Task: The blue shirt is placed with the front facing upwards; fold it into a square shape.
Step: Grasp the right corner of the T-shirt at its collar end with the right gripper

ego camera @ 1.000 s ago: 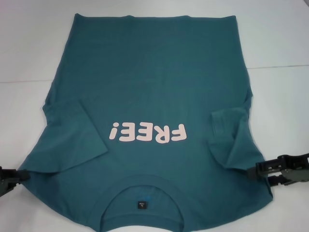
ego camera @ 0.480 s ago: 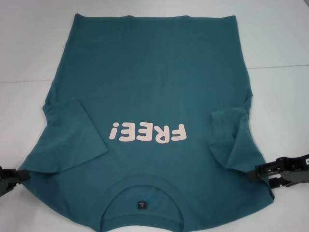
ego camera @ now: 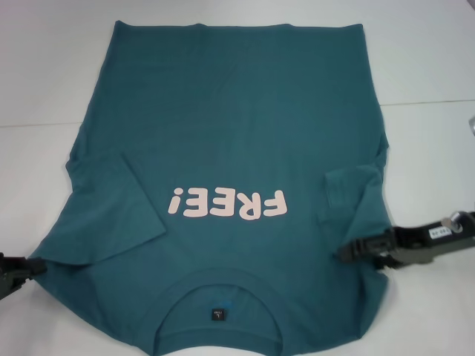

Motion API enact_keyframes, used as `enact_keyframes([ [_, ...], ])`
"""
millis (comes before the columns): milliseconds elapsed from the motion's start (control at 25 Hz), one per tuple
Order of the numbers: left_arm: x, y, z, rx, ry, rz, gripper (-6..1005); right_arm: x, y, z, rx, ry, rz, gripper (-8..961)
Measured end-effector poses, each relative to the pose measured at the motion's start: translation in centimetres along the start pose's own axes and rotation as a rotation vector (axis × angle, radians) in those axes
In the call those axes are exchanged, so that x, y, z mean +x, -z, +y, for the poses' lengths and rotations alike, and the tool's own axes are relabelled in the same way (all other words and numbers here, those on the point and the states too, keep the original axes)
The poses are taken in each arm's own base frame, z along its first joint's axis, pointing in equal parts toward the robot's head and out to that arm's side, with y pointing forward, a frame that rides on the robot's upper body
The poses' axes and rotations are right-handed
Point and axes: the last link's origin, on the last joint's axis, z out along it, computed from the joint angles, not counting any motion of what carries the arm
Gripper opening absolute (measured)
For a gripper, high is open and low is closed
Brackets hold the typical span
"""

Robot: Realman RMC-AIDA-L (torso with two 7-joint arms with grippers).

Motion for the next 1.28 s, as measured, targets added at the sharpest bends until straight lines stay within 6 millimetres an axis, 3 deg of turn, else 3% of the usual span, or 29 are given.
enact_keyframes([
  [160,-0.1,0.1,-0.1,0.002,0.002,0.000,26,-0.7,0.2,0.8,-0.060,0.022,-0.046,911],
  [400,-0.1,0.1,-0.2,0.004,0.004,0.002,25,0.1,1.2,-1.4,0.082,-0.024,0.022,912],
  [840,-0.2,0.4,-0.5,0.011,0.011,0.012,25,0.2,2.8,-2.2,0.108,-0.050,0.026,912],
  [1280,-0.2,0.4,-0.4,0.003,0.010,0.017,24,0.3,1.6,-1.7,0.111,-0.034,0.055,911],
])
